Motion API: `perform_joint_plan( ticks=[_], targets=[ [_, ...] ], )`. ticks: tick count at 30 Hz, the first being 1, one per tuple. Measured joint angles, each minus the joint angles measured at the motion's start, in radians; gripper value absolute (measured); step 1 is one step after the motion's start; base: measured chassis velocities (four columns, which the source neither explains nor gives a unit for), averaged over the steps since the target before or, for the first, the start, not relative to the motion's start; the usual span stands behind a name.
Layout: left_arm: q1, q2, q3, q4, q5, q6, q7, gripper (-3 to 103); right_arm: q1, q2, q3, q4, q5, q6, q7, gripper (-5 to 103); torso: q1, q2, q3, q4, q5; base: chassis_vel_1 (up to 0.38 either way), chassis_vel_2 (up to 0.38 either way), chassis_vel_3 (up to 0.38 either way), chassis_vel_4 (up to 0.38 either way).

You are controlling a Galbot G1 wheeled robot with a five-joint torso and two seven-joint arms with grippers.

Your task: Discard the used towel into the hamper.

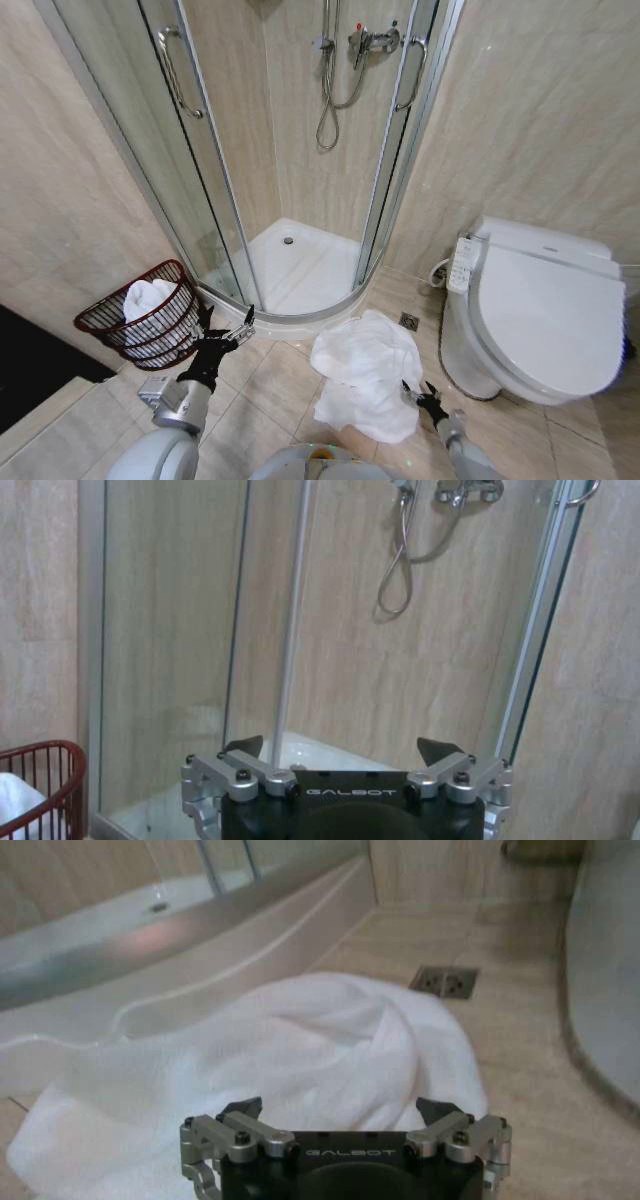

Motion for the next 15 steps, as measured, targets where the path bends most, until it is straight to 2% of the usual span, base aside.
perform_joint_plan(
  ticks=[5, 8, 15],
  targets=[
    [0.0, 0.0, 0.0, 0.0, 0.0, 0.0, 0.0, 100, 0.003, 0.003, -0.001, 0.003, -0.022, -0.044, 0.046, 100, -0.005, -0.015, -0.01, -0.0001, -0.0004, 0.0, 0.0, 0.0, 0.0],
    [0.0, 0.0, 0.0, 0.0, 0.0, 0.0, 0.0, 100, 0.024, -0.009, -0.009, -0.012, -0.034, -0.129, 0.103, 100, -0.013, -0.034, -0.021, -0.0002, -0.0006, 0.0, 0.0, 0.0, 0.0],
    [0.0, 0.0, 0.0, 0.0, 0.0, 0.0, 0.0, 100, 0.054, -0.011, -0.015, -0.016, -0.063, -0.174, 0.165, 100, -0.021, -0.055, -0.034, -0.0002, -0.0003, 0.0, 0.0, 0.0, 0.0]
  ],
)
